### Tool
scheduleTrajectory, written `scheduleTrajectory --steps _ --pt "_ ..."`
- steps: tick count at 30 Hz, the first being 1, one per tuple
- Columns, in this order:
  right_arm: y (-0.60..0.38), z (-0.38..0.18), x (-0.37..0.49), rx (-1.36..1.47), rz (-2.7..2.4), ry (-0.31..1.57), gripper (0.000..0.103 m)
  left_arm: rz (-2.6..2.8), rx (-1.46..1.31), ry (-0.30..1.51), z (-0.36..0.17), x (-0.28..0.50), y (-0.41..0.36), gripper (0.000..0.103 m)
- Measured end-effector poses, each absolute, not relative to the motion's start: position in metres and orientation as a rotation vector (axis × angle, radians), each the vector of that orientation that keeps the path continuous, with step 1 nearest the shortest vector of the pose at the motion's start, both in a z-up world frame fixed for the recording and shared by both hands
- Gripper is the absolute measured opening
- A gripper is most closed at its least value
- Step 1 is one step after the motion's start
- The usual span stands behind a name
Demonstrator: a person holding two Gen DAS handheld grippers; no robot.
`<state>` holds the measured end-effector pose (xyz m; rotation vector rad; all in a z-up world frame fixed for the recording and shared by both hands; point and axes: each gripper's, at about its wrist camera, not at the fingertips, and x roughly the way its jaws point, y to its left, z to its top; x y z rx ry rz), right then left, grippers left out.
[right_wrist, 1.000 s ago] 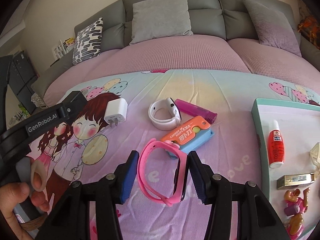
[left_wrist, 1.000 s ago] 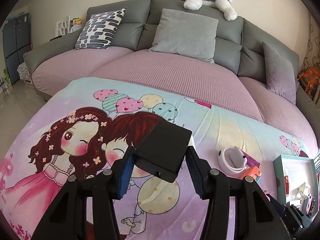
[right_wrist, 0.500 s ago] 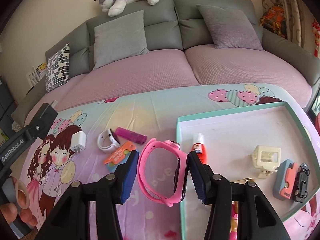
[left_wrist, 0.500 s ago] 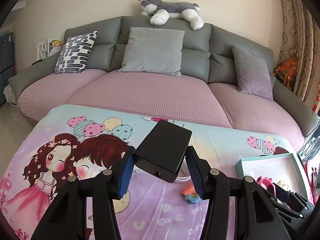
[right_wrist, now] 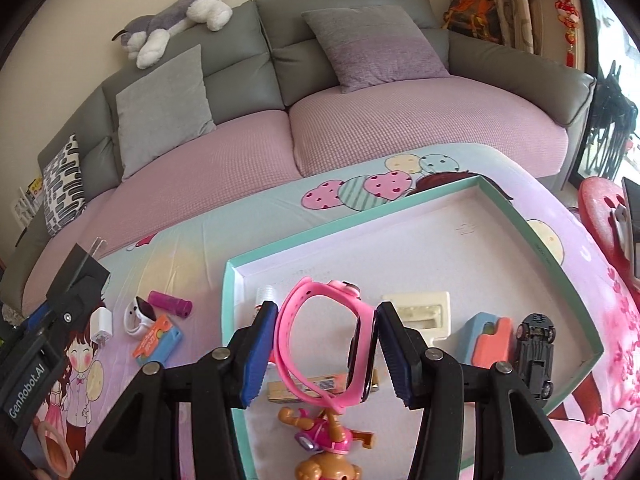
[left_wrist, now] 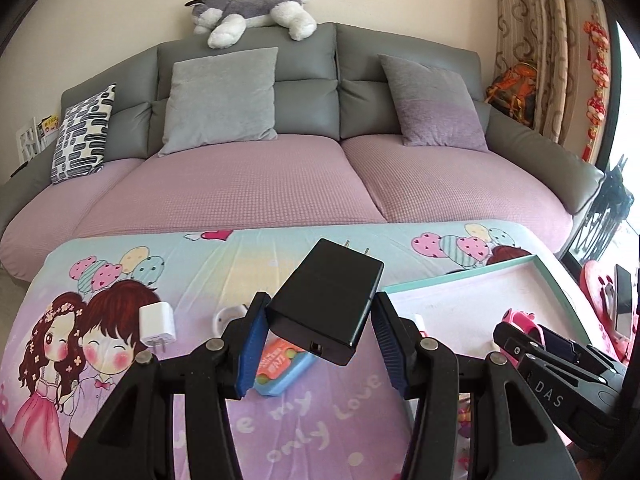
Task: Organize rigid objects
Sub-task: 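Carry the black charger and pink band over the tray with both tools, then lower the charger and band into the tray and open both tools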
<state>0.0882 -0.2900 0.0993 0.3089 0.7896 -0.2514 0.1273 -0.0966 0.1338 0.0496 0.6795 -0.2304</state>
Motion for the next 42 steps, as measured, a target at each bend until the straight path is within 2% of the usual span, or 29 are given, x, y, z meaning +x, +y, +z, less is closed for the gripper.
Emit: scheduleTrajectory --steps 18,42 --pt "-0.366 0.093 0.065 0.36 -0.485 0.794 0.054 -0.37 0.182 0.793 0.09 0.135 -0.2 0.053" --pt "-0.387 0.075 0.067 0.384 -0.514 0.839 0.055 -0.368 0.204 0.844 0.069 0.137 -0.218 0.054"
